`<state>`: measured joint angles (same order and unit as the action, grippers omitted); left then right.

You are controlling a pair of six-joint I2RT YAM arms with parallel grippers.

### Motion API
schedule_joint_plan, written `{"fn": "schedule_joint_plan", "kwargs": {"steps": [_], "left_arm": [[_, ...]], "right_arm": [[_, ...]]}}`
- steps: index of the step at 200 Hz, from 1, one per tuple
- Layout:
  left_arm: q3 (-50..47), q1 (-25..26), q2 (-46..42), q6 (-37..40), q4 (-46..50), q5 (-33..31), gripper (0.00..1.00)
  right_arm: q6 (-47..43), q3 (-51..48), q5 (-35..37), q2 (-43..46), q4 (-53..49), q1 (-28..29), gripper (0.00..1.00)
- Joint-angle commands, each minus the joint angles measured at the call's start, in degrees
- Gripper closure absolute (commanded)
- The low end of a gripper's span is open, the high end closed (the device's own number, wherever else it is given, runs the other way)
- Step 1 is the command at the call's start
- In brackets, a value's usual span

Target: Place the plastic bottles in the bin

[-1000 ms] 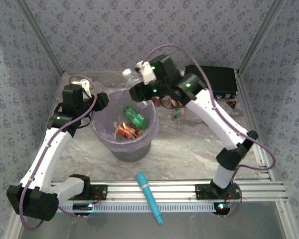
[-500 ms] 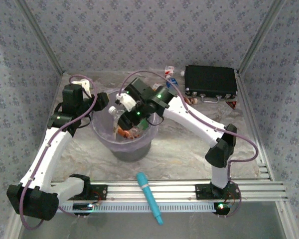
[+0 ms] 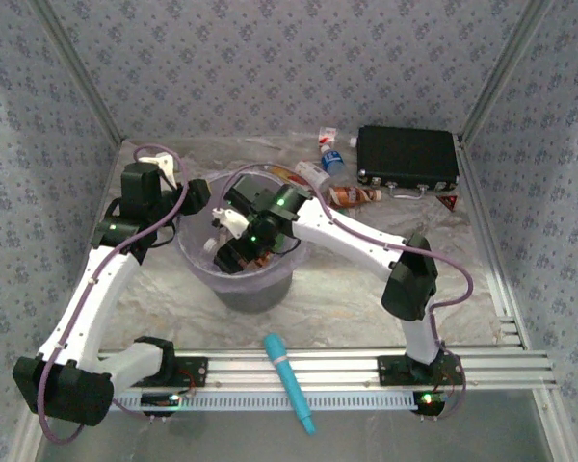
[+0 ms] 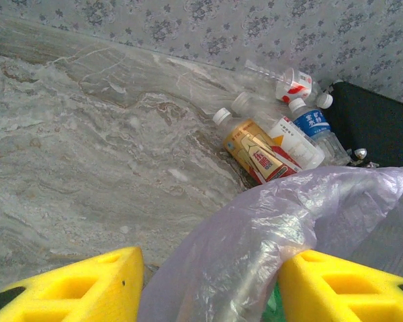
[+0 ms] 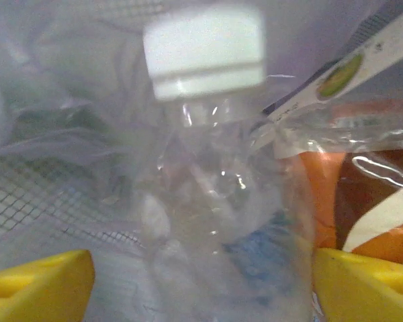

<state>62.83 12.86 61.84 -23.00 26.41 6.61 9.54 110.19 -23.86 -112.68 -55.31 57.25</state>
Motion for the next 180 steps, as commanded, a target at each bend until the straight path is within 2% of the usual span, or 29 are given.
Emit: {"fn": "schedule_joint_plan", "kwargs": {"steps": [1,32,92,180], "left_arm": [[0.1,-0.25,-0.51,0.77,3.46,-0.8,0.45],[-0.07,-0.29,-0.41,0.57,3.05,-0.55,0.45],[-0.17,-0.28,-0.49,0.7,3.16,-0.74,0.45],[-0.2,-0.27,0.2,0.42,2.65,-0.1,0.45]], "right_arm": [[-0.38,0.15,3.86,-1.6,-0.85,-0.12,0.05],[-1.82,1.53,5.73,-0.15,-1.37,-0.21,0.0],[-5.31,5.85,11.54,5.89,-4.11,-0.57,0.0],[-9.17,2.69,16.93,17.73,3.18,-5.84,0.0]]}}
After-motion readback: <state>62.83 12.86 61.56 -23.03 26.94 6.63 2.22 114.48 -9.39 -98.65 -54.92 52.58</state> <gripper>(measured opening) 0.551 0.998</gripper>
